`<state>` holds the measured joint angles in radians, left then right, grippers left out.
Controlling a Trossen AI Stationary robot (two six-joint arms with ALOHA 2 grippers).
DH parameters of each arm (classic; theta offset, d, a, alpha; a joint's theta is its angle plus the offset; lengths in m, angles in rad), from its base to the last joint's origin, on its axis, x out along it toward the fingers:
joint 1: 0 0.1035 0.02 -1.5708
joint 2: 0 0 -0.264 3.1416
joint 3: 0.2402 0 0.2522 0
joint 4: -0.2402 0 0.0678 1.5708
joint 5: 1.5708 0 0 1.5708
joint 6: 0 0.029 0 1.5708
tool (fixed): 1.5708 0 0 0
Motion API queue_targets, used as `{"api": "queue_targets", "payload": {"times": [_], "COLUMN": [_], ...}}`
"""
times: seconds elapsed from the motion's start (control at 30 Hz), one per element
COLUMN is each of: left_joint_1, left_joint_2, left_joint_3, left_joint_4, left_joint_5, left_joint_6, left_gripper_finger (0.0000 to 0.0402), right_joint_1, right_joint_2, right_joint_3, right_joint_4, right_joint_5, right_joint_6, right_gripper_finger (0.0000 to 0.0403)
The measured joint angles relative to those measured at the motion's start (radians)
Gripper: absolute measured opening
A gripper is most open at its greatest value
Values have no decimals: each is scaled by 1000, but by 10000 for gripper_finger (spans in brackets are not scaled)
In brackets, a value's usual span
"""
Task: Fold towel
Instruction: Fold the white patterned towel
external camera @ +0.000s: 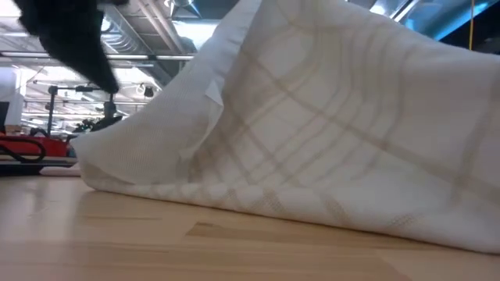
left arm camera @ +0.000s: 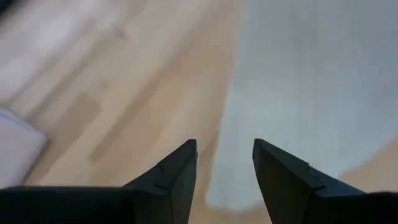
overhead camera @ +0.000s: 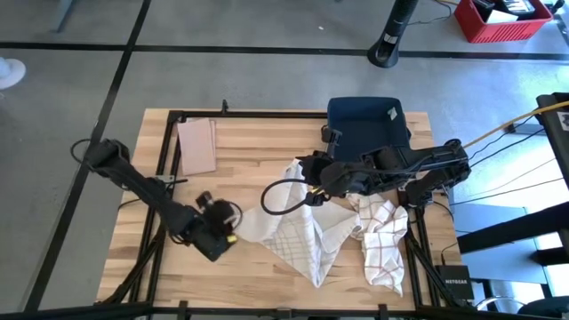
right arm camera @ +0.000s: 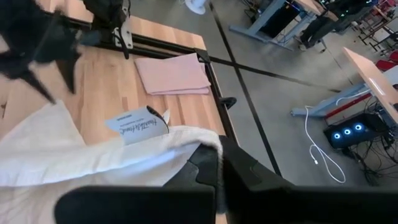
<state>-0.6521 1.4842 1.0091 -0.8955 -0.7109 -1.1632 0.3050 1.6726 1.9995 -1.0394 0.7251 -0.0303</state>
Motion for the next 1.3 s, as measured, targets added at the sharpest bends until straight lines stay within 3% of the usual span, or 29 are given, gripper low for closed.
{"api": "queue_targets", "payload": {"times": [0.1,0.3,0.43,0.57,0.67,0.87,0.97,1.1,1.3], "left_joint_1": [-46,-89,-52,20,73,99,140,196,225], "left_joint_2": [-16,77,189,272,260,125,86,83,84], "left_joint_3": [-1,-69,-71,-72,-69,-50,-54,-87,-173], "left_joint_4": [150,720,816,774,621,170,-35,-92,97], "left_joint_5": [-32,239,223,180,162,-180,-281,-275,-78], "left_joint_6": [45,383,453,445,377,164,39,-14,147], "left_gripper_finger": [150,150,150,150,150,150,150,150,150], "right_joint_1": [0,0,0,1,2,2,2,2,2], "right_joint_2": [0,0,0,0,0,0,0,1,1], "right_joint_3": [0,0,0,0,0,0,0,0,0], "right_joint_4": [-7,-8,-8,-9,-10,-19,-19,-19,-19], "right_joint_5": [-1,-2,-2,-2,-3,-10,-11,-30,-37], "right_joint_6": [7,15,26,26,26,26,28,42,53], "right_gripper_finger": [7,7,7,7,7,7,7,7,7]}}
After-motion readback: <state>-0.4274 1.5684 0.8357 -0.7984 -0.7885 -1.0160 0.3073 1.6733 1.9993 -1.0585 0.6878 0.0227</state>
